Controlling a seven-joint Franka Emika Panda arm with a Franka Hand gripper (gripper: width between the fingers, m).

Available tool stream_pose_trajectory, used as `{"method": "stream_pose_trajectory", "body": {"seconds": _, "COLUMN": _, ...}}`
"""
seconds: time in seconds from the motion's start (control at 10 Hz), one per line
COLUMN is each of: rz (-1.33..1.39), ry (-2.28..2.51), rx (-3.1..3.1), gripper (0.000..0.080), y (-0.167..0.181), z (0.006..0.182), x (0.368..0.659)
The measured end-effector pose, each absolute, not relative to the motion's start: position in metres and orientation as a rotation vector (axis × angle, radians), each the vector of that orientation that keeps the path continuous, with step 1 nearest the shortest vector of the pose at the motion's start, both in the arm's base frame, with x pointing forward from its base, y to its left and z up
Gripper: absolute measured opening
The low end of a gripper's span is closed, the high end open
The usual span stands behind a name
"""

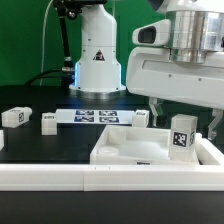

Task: Assemble one leg

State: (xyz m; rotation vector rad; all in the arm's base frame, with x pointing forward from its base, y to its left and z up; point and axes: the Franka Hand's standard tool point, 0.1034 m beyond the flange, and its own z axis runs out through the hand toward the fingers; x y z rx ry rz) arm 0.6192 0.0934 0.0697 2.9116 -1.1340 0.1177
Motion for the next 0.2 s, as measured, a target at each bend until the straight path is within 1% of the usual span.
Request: {"method": "stream_pose_trajectory", "body": {"seconds": 0.2, "rz": 0.118, "ry": -1.134, "rx": 2.912, "gripper": 0.0649, "y": 0.0934, "z": 0.0697, "x": 0.6192}}
